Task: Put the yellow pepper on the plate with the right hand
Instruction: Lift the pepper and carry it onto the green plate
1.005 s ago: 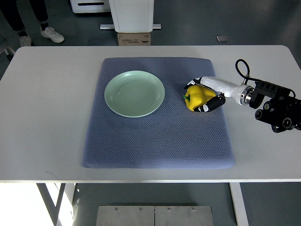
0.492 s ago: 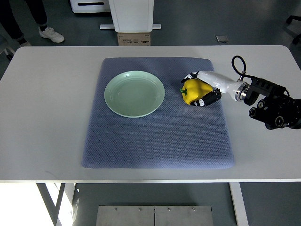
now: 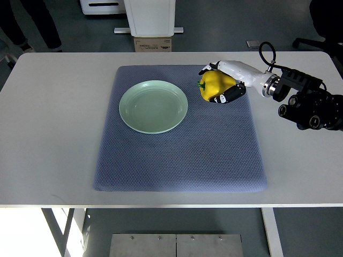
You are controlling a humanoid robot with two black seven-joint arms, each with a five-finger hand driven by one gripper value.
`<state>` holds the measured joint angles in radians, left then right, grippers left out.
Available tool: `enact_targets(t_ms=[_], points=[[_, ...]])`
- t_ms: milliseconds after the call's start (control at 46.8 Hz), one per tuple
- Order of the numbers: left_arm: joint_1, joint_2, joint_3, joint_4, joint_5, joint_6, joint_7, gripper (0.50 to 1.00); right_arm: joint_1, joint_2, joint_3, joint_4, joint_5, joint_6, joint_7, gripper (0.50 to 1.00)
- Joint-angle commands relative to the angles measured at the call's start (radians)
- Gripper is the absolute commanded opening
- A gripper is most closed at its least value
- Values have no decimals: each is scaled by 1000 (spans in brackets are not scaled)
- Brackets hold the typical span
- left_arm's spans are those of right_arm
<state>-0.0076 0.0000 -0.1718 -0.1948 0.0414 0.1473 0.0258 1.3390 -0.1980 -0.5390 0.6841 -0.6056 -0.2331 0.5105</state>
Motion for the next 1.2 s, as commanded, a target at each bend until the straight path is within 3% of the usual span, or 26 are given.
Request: enact_targets(t_ms=[0,363,1112,1176], points=[[0,0,0,0,0,0,0,1000,2,37,10,-5,6,0,-33,500],[0,0,0,0,0,0,-1,1000,-6,196,19,-73,93,8,-87,500],[0,0,0,0,0,0,-1,1000,-63,198,33,-112,101,8,-106,500],[0,0,0,0,0,0,-1,1000,-64,198,33,-110,102,8,-104,572]])
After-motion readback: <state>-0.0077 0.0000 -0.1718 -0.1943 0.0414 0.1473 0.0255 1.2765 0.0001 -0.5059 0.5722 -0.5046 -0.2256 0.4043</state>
